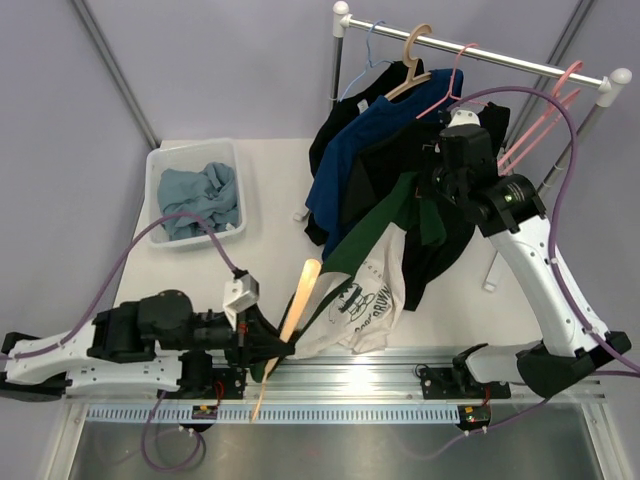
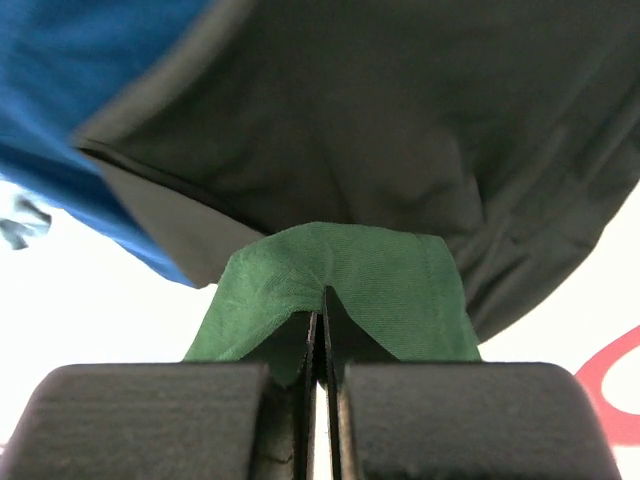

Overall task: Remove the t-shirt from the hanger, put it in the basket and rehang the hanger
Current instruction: Pick up the hanger at the center of the board, then place the hanger at the clothesline.

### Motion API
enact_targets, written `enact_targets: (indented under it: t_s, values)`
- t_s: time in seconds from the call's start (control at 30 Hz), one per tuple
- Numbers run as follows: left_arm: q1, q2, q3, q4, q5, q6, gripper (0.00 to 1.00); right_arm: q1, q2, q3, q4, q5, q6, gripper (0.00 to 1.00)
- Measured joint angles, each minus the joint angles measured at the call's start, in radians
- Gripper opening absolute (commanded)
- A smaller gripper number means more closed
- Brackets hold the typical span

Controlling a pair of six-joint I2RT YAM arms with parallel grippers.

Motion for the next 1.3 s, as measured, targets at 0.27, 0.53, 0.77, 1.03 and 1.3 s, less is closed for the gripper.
enact_targets:
  t_s: [0.27,0.53,0.77,1.03,1.3]
  values:
    - [0.0,-0.132,0.002,-0.027,0.014,0.0,0.0,0.003,0.037,0.029,-0.067,-0.024,-0.009,0.0]
    - [-0.001,-0.071,0.141,-0.044,-0.027,0.01,0.0,-0.001,-0.078,-0.003,-0.048,-0.246,-0.098,0.52]
    - [0.018,0.222,0.417,-0.019,-0.017,0.036,0.0,-0.002,-0.378,-0.155,0.098,-0.523,-0.185,0.79]
    - [0.298,0.517,0.53,0.02,0.283,-0.005,0.0,-0.002,-0.591,-0.335,0.327,-0.776,-0.34,0.87]
    - [0.442,0.587,0.507,0.086,0.647,-0.054,0.0,-0.003,-0.642,-0.5,0.446,-1.004,-0.461,0.81]
